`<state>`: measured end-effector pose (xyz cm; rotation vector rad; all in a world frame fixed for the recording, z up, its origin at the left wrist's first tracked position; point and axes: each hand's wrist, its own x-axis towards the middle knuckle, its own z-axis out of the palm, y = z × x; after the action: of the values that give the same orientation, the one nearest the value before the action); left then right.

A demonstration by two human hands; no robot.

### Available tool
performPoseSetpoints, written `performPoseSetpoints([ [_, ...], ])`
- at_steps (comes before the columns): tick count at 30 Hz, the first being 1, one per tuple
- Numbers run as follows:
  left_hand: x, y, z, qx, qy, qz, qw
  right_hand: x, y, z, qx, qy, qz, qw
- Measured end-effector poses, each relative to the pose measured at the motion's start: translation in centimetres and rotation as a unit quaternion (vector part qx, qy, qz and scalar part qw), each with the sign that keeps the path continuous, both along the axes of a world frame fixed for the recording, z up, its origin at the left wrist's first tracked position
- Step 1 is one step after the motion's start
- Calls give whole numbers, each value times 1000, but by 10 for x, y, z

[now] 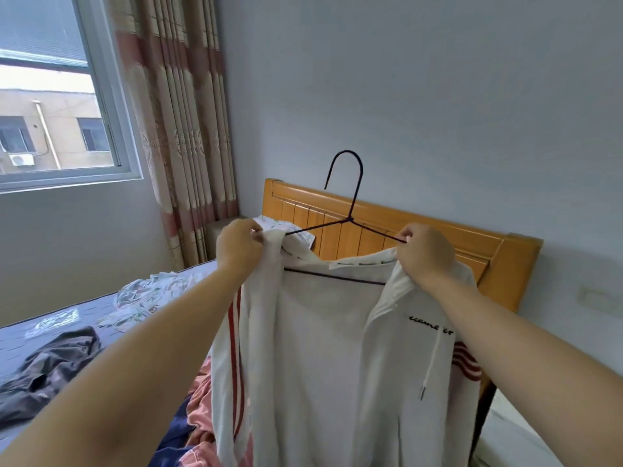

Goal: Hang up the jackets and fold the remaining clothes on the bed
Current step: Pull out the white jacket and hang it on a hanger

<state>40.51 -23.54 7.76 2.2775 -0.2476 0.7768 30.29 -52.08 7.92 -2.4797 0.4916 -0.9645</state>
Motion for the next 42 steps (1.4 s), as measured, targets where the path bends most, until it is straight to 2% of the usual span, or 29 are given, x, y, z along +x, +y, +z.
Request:
performPoseSetpoints([
  [2,-8,-6,-13,-18,18,-72,997,-1,0,4,-36,-9,-9,999],
  [4,-11,-7,-27,65,99,-153,981,-2,-1,-4,-72,-7,-11,997],
  [6,-8,0,-33,161,145,-183,959,-4,-2,-17,-89,-28,-4,996],
  [9,-10,4,-33,236,220,-211,923,-5,0,-24,-90,-68,0,994],
  [11,-12,0,-31,273,206,-210,916,-4,2,-24,-88,-76,15,993],
  [12,-13,-3,-30,265,194,-210,921,-3,4,-22,-83,-76,19,993],
  [14,-14,-10,-28,194,160,-193,948,-1,6,-18,-65,-54,37,996],
  [16,-14,-15,-23,139,115,-125,976,0,8,-12,-42,-4,93,995],
  [18,-15,-20,-18,133,74,-74,986,0,7,-6,-39,27,113,992],
  [19,-16,-21,-17,124,64,-67,988,-2,5,-7,-27,-1,95,995],
  [21,-16,-24,-16,108,56,-57,991,-7,-6,-15,76,-134,-1,988],
  [22,-16,-24,-16,106,52,-48,992,-11,-10,-19,154,-181,-59,970],
  [24,-15,-23,-16,95,46,-34,994,-17,-16,-27,315,-157,-111,929],
  [27,-13,-20,-17,70,44,-40,996,-13,-18,-22,520,-64,6,852],
  [29,-15,-19,-17,83,43,-42,995,-3,-22,-17,575,-51,75,813],
  [34,-19,-18,-13,129,67,-20,989,8,-6,26,608,-25,189,771],
  [36,-20,-19,-14,183,71,-14,981,4,1,51,639,-68,249,725],
  [37,-21,-19,-15,197,73,-13,978,4,1,59,664,-91,272,691],
  [38,-23,-19,-15,199,74,-12,977,6,-2,60,676,-94,285,673],
  [39,-23,-18,-14,191,73,-14,979,9,-4,59,672,-80,269,686],
  [42,-19,-15,-14,168,70,-23,983,10,-6,45,516,40,140,844],
])
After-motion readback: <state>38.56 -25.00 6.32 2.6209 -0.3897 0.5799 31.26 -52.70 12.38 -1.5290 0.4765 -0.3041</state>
